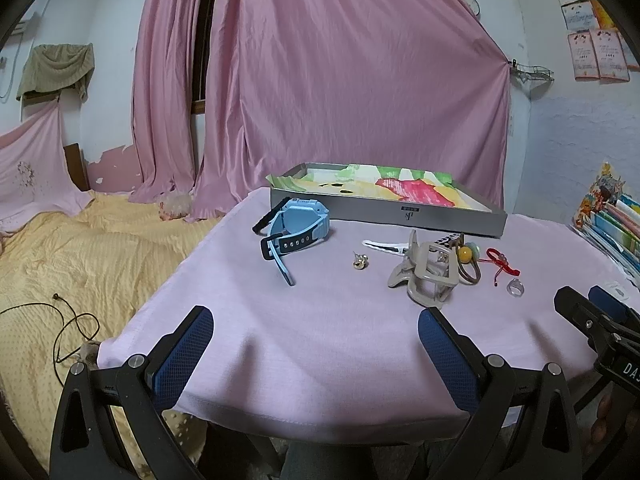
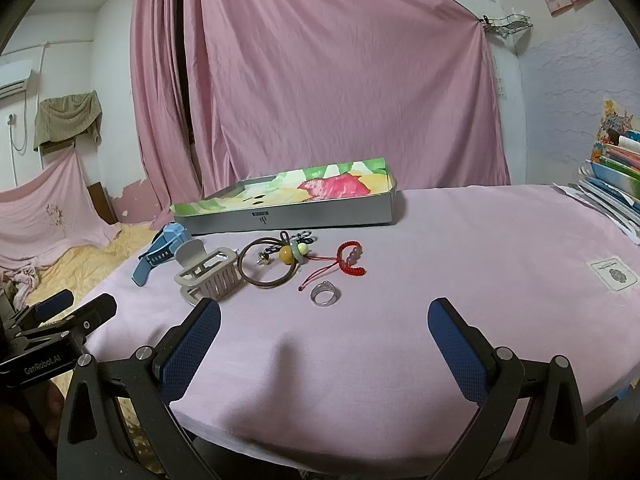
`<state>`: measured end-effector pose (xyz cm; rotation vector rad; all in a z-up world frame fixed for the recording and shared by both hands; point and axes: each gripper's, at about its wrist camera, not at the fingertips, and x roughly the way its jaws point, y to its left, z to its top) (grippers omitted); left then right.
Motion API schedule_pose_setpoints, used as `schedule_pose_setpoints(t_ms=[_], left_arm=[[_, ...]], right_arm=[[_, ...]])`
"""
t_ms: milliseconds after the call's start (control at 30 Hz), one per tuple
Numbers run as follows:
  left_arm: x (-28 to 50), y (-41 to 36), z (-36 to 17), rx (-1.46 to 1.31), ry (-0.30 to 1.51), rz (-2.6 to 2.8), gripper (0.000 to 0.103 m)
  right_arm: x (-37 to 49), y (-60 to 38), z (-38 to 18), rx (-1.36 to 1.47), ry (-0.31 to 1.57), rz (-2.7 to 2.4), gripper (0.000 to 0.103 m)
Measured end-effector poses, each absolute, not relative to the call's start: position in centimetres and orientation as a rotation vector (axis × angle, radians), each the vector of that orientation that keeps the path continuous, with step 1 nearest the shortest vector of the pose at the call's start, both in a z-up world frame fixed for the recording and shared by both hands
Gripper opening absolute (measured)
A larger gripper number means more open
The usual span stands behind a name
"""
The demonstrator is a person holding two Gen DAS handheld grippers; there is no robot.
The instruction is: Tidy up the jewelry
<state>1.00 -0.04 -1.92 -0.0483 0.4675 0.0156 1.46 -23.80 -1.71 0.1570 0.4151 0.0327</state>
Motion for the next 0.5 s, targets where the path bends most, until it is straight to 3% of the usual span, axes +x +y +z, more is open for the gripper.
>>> schedule_pose_setpoints(t_ms=[500], left_arm=[[2.2,-0.5,-2.2,-0.035,0.501,0.016,0.103]], right_arm=[[2.3,-24.4,-2.1,0.153,0.430,0.020,0.102]])
